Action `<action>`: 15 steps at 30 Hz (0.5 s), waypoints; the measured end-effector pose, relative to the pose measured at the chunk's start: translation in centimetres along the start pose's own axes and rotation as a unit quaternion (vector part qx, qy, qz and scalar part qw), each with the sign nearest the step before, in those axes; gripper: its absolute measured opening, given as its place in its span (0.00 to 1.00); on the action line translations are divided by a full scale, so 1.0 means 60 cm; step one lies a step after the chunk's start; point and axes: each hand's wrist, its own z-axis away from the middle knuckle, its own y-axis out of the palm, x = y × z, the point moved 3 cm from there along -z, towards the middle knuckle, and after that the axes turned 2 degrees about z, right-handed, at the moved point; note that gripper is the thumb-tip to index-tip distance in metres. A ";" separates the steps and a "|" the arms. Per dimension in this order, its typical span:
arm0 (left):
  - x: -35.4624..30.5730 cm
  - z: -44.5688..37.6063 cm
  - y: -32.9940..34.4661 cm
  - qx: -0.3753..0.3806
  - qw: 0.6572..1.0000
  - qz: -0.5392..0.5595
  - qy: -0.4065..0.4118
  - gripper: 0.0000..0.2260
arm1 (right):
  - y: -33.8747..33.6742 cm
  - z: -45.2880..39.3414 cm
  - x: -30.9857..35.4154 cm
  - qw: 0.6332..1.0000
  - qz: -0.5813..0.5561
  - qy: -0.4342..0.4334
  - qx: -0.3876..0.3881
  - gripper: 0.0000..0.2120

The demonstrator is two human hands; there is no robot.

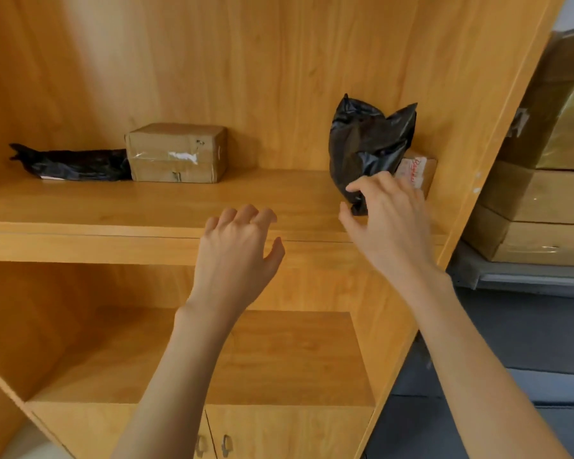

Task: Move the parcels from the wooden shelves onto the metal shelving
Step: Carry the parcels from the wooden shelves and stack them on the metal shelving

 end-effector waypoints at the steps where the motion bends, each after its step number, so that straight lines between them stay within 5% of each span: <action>1: 0.005 -0.020 0.008 -0.006 1.000 -0.001 0.003 0.12 | 0.005 -0.028 -0.002 1.000 0.003 -0.010 -0.015 0.13; 4: 0.014 -0.078 0.028 -0.027 1.000 -0.004 0.010 0.13 | 0.016 -0.122 -0.009 0.998 0.020 -0.033 -0.048 0.16; 8: 0.031 -0.138 0.056 -0.042 0.999 -0.001 0.008 0.14 | 0.042 -0.251 -0.035 0.995 0.101 -0.005 0.010 0.25; 15: 0.075 -0.193 0.097 -0.037 0.999 0.001 0.010 0.15 | 0.135 -0.342 -0.089 0.912 0.184 0.166 0.327 0.53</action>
